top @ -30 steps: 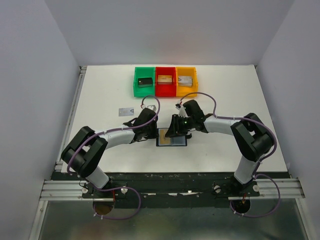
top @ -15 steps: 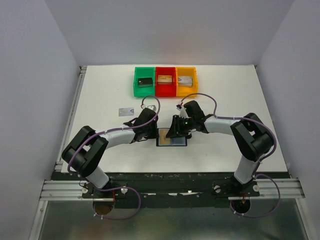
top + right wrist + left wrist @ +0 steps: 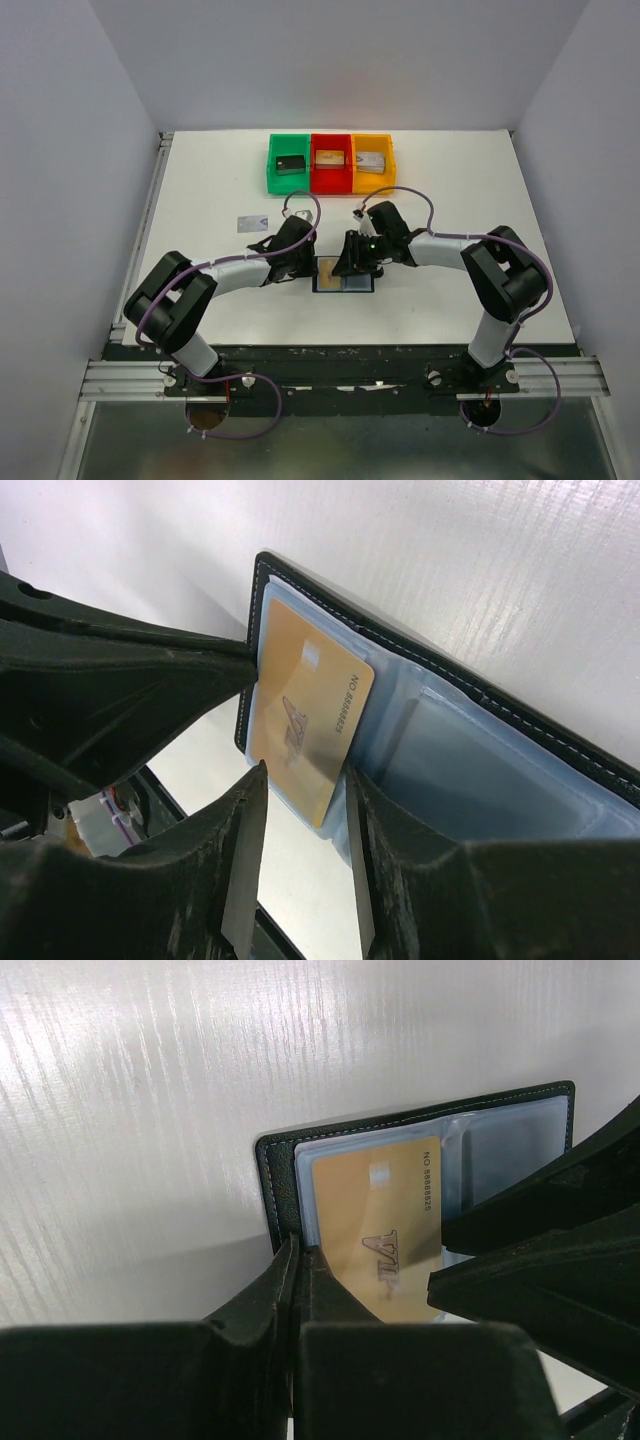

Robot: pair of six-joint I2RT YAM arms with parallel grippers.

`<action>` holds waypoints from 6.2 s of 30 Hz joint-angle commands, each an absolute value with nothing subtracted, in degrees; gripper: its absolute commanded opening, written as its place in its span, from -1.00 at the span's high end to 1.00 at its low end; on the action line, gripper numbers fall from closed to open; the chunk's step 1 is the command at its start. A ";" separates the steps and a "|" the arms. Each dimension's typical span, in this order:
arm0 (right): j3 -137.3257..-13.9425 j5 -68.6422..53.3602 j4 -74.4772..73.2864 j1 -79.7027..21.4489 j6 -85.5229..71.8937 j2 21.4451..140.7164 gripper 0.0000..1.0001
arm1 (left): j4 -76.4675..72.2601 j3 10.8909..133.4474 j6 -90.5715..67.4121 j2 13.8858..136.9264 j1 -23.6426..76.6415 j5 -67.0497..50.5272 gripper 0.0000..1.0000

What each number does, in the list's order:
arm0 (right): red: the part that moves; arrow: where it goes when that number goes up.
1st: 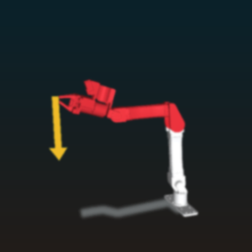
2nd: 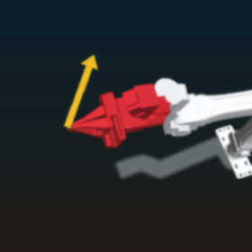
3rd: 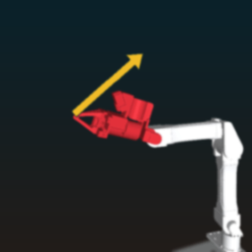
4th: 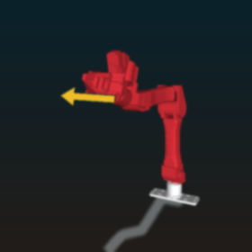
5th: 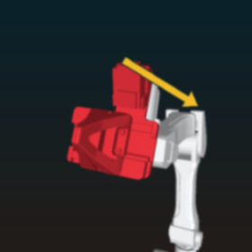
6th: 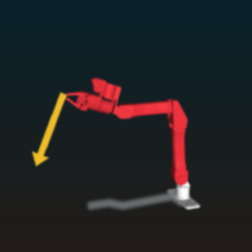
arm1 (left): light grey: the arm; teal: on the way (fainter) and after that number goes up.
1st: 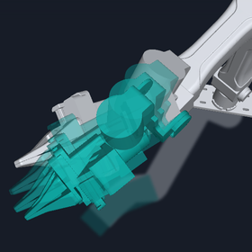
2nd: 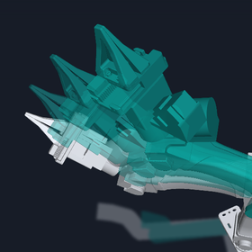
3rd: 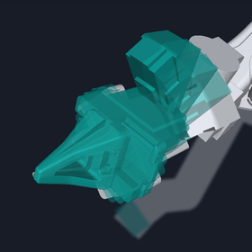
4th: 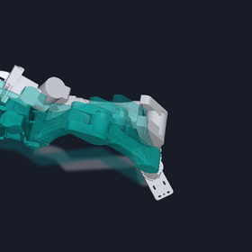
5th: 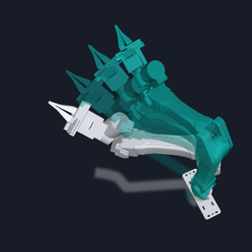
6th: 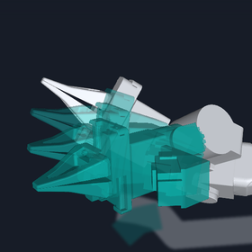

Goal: Take the credit cards out of the card holder
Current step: Remove the credit card from the card holder.

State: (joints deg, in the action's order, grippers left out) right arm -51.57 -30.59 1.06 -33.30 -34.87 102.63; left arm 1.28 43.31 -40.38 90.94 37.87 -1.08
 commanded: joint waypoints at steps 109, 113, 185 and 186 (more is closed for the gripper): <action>-46.23 -38.85 13.36 -29.88 -42.01 102.75 0.19 | -0.79 42.19 -42.54 96.86 37.70 -4.40 1.00; -45.97 -38.85 13.18 -29.71 -41.84 102.39 0.19 | -0.79 42.19 -42.71 97.03 37.53 -4.39 1.00; -45.44 -41.31 19.95 -29.09 -47.90 105.21 0.15 | -5.80 40.52 -43.15 97.82 38.23 -8.35 1.00; -45.44 -41.31 19.69 -29.09 -47.64 104.94 0.15 | -5.80 40.52 -43.15 97.91 38.15 -8.35 1.00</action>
